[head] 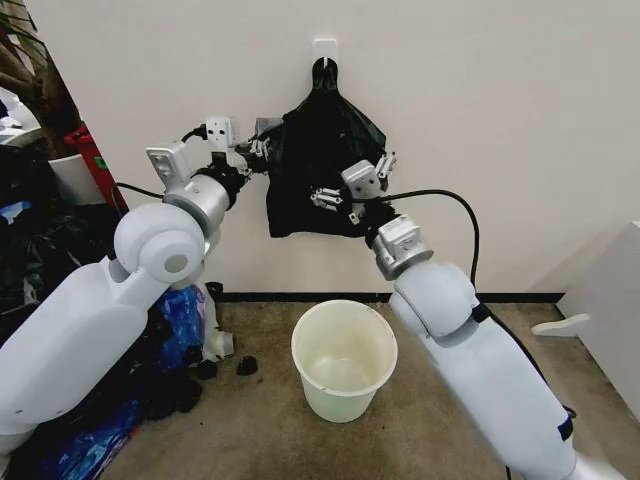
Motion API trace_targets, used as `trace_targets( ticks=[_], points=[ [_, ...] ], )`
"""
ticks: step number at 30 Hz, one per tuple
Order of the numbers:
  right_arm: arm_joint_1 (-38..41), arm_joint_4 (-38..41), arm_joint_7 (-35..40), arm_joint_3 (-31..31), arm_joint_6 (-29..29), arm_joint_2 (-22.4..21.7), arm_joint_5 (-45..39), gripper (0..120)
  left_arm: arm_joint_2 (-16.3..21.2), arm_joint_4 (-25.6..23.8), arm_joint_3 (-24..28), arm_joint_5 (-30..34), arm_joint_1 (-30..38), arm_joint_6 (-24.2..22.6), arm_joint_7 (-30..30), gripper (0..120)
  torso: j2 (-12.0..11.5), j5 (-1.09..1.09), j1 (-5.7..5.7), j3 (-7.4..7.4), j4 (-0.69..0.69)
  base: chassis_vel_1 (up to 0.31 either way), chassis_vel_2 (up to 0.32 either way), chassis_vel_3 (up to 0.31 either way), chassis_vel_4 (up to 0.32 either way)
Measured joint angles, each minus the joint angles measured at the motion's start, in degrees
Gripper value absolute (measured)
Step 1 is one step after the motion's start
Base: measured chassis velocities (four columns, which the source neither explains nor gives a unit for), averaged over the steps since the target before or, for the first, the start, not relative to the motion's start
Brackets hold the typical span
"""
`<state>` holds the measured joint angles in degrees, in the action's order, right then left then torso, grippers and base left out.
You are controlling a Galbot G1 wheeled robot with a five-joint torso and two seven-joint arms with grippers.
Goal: Place the garbage bag over the trash bin.
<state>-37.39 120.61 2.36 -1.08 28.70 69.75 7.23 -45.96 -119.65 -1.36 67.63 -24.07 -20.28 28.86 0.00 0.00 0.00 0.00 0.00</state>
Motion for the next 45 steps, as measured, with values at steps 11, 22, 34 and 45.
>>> trace_targets(
  ticks=[11, 22, 34, 45],
  points=[
    [2.96, -2.52, 0.34, -4.17, 4.42, -0.26, -0.01, 57, -0.05, -0.33, -0.3, 0.02, -0.46, 0.0, -0.09, 0, 0.0, 0.0, 0.0, 0.0, 0.0, 0.0, 0.0, 0.0, 0.0],
    [5.97, -4.38, 4.72, -5.27, 8.16, -2.26, -9.37, 44, 0.23, -1.11, -1.15, 0.1, -1.63, 0.0, -0.27, 0, 0.0, 0.0, 0.0, 0.0, 0.0, 0.0, 0.0, 0.0, 0.0],
    [9.04, -5.6, 6.53, -5.52, 13.29, -5.99, -15.1, 46, -0.14, -1.08, -1.07, 0.01, -1.49, -0.03, -0.59, 0, 0.0, 0.0, 0.0, 0.0, 0.0, 0.0, 0.0, 0.0, 0.0],
    [10.74, -7.7, 6.47, -7.6, 13.33, -8.23, -15.02, 46, -0.64, -1.16, -1.04, -0.09, -1.48, -0.06, -0.7, 0, 0.0, 0.01, 0.0, 0.0, 0.0, 0.0, 0.0, 0.0, 0.0]
  ],
)
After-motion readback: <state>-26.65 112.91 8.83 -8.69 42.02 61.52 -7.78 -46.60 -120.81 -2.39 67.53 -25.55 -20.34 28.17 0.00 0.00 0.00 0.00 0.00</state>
